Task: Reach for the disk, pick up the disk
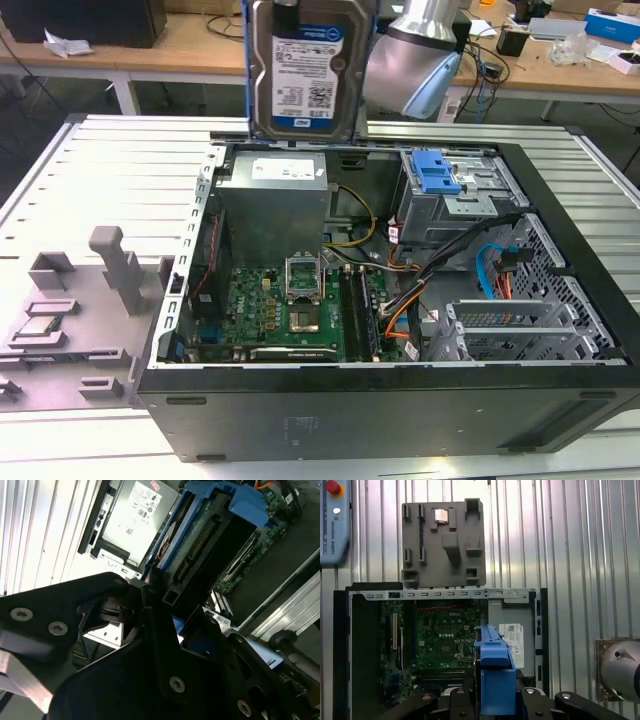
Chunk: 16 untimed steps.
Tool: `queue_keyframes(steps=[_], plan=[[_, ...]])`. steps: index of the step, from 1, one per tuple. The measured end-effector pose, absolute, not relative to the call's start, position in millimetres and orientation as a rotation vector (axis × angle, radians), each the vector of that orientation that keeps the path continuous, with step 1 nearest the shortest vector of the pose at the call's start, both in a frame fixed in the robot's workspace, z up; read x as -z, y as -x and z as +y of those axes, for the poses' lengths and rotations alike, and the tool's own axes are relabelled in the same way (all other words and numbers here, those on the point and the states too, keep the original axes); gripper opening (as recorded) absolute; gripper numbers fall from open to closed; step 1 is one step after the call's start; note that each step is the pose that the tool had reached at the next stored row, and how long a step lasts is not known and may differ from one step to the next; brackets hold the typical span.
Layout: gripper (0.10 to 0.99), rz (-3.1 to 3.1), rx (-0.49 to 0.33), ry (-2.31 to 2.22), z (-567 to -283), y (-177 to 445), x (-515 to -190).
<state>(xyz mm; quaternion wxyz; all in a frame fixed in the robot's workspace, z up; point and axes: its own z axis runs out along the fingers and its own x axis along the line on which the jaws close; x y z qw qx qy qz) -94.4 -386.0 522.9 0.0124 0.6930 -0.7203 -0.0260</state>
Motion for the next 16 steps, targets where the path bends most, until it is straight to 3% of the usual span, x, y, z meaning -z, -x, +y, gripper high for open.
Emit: queue_keyframes(steps=[5,16], plan=[[0.369,-2.244,0.084,-2.159,-386.0,42.8,-523.0],[0.369,-2.242,0.086,-2.157,-385.9,-7.1,-523.0]])
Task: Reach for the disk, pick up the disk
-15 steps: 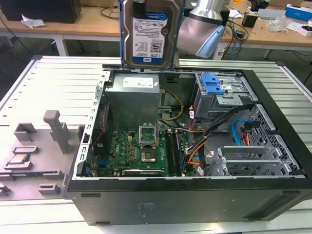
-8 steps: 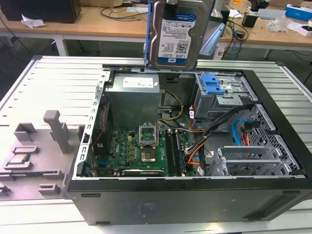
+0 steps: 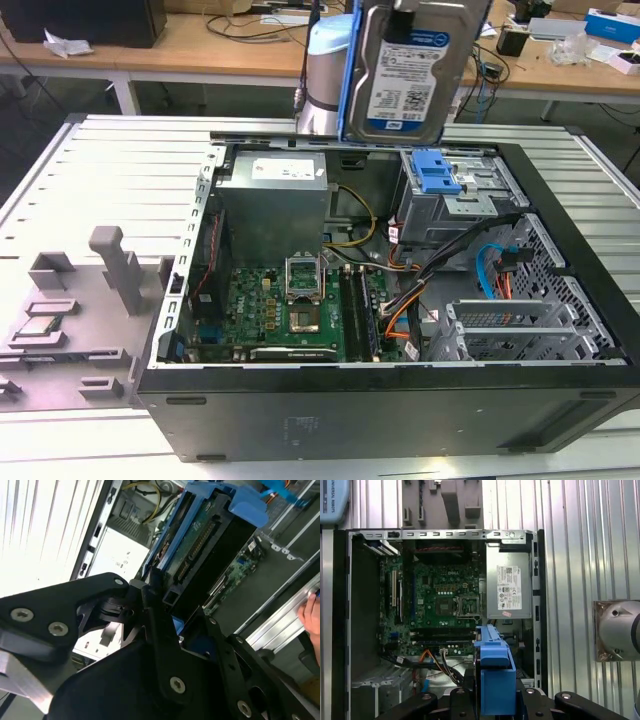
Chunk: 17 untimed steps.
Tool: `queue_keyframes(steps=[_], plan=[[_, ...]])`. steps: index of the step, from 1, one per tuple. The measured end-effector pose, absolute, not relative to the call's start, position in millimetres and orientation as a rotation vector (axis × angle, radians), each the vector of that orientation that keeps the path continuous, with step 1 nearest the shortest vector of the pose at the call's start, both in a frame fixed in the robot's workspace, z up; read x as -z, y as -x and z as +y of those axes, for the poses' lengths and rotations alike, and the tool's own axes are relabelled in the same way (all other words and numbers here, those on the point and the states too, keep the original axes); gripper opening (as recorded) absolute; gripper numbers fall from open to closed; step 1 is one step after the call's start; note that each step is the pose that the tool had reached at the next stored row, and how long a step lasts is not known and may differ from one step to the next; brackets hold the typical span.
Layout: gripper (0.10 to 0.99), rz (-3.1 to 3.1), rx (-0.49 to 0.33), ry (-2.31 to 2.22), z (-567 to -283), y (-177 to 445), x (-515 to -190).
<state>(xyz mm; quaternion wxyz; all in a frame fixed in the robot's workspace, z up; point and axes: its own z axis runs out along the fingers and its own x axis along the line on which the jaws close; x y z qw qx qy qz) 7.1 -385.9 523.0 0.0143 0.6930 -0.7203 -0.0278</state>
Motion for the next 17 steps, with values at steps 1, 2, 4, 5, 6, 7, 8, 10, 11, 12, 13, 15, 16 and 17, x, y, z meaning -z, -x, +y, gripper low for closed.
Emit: queue_keyframes(steps=[1,2,4,5,6,7,8,10,11,12,13,15,16,17], plan=[[0.369,-2.242,0.087,-2.157,-386.0,-10.6,-522.9],[0.369,-2.242,0.087,-2.157,-386.0,-14.3,-523.0],[0.369,-2.242,0.087,-2.157,-386.0,-22.5,-522.9],[0.369,-2.242,0.088,-2.157,-386.0,-25.9,-523.0],[0.369,-2.242,0.088,-2.157,-386.0,-31.0,-522.9],[0.369,-2.242,0.088,-2.157,-386.0,-36.2,-522.9],[0.369,-2.242,0.088,-2.157,-385.9,-37.9,-522.9],[0.369,-2.242,0.088,-2.157,-385.9,-39.2,-522.9],[0.369,-2.242,0.088,-2.156,-386.0,-39.2,-523.0],[0.369,-2.242,0.088,-2.156,-386.0,-39.2,-522.9],[0.369,-2.242,0.088,-2.157,-385.9,-39.3,-522.9],[0.369,-2.242,0.088,-2.157,-385.9,-39.3,-523.0],[0.369,-2.242,0.088,-2.157,-386.0,-39.3,-522.9],[0.369,-2.242,0.088,-2.157,-386.0,-39.3,-522.9]])
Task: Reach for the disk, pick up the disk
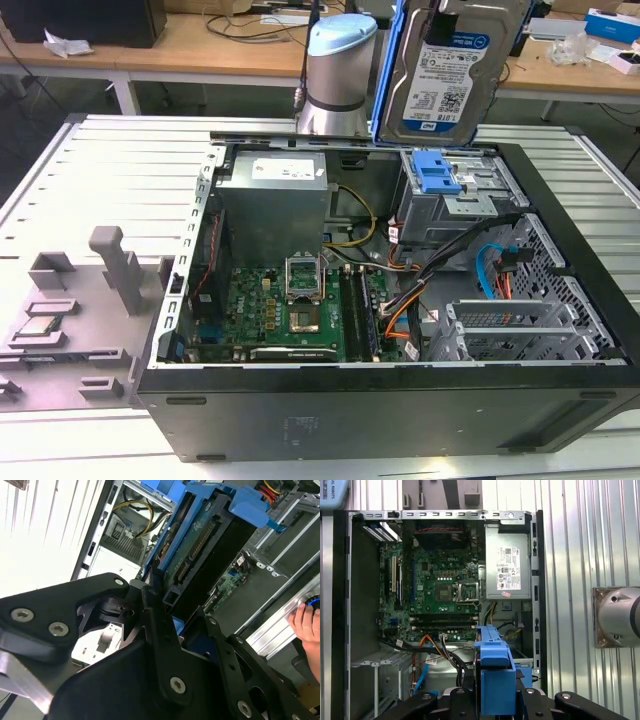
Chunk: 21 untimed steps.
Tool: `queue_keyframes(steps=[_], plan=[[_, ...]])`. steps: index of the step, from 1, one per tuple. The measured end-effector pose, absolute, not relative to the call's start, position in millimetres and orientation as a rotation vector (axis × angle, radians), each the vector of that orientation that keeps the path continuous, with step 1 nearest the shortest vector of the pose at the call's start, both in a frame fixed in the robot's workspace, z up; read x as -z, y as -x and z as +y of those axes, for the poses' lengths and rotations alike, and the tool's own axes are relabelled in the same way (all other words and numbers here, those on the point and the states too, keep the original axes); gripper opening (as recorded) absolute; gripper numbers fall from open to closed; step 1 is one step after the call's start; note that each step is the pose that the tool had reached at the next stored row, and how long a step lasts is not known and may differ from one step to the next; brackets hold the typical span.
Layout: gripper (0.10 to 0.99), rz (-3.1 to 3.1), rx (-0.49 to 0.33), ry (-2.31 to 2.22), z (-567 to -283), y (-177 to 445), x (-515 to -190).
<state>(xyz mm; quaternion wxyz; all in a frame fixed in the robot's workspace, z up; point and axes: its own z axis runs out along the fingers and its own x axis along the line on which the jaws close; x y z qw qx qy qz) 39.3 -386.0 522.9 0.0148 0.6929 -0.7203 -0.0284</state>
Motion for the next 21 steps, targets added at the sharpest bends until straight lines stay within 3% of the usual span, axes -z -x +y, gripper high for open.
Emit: queue_keyframes(steps=[21], plan=[[0.369,-2.242,0.088,-2.156,-412.4,-39.3,-522.8]])
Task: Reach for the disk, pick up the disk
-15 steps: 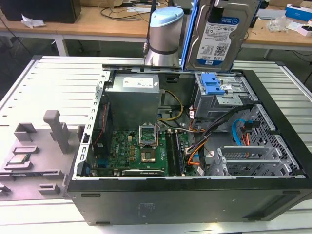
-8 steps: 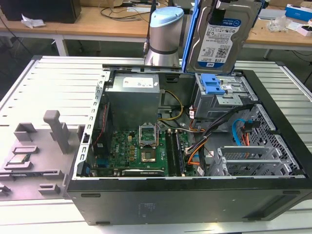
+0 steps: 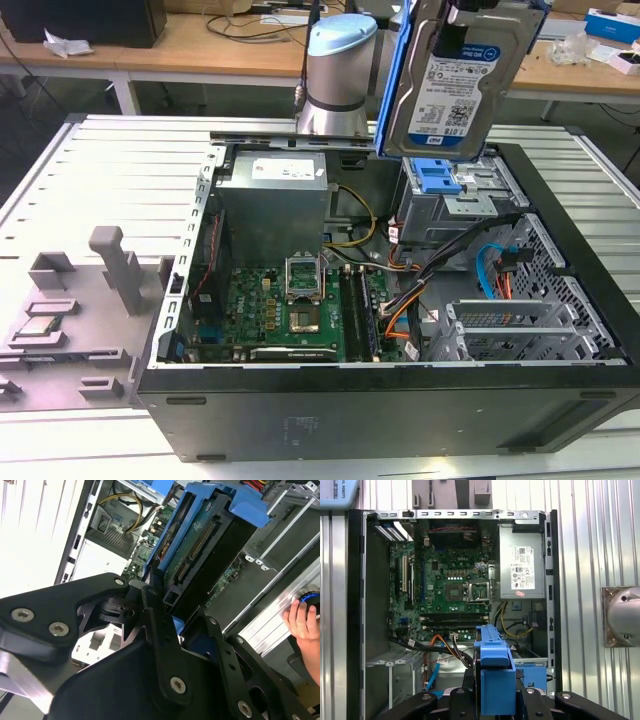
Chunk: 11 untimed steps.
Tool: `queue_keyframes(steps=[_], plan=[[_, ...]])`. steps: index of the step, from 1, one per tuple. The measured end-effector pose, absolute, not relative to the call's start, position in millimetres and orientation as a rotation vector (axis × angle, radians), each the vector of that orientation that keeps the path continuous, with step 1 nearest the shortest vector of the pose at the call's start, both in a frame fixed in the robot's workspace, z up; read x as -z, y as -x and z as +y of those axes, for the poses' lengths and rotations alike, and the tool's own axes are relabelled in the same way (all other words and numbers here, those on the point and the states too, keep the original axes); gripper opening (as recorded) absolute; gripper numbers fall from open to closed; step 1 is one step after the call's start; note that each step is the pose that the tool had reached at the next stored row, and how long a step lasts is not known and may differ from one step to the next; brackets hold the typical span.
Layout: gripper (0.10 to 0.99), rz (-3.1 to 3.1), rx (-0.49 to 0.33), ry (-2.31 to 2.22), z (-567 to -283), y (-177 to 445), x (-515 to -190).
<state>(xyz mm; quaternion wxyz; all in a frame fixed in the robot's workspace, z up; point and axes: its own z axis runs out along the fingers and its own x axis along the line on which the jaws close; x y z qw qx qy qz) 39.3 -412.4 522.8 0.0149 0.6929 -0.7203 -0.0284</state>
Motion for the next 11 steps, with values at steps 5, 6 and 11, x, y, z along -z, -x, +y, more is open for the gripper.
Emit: queue_keyframes(steps=[5,6,11], plan=[[0.369,-2.242,0.088,-2.156,-420.6,-39.3,-522.7],[0.369,-2.242,0.088,-2.156,-421.7,-39.3,-522.7],[0.369,-2.242,0.088,-2.156,-426.9,-39.3,-522.7]])
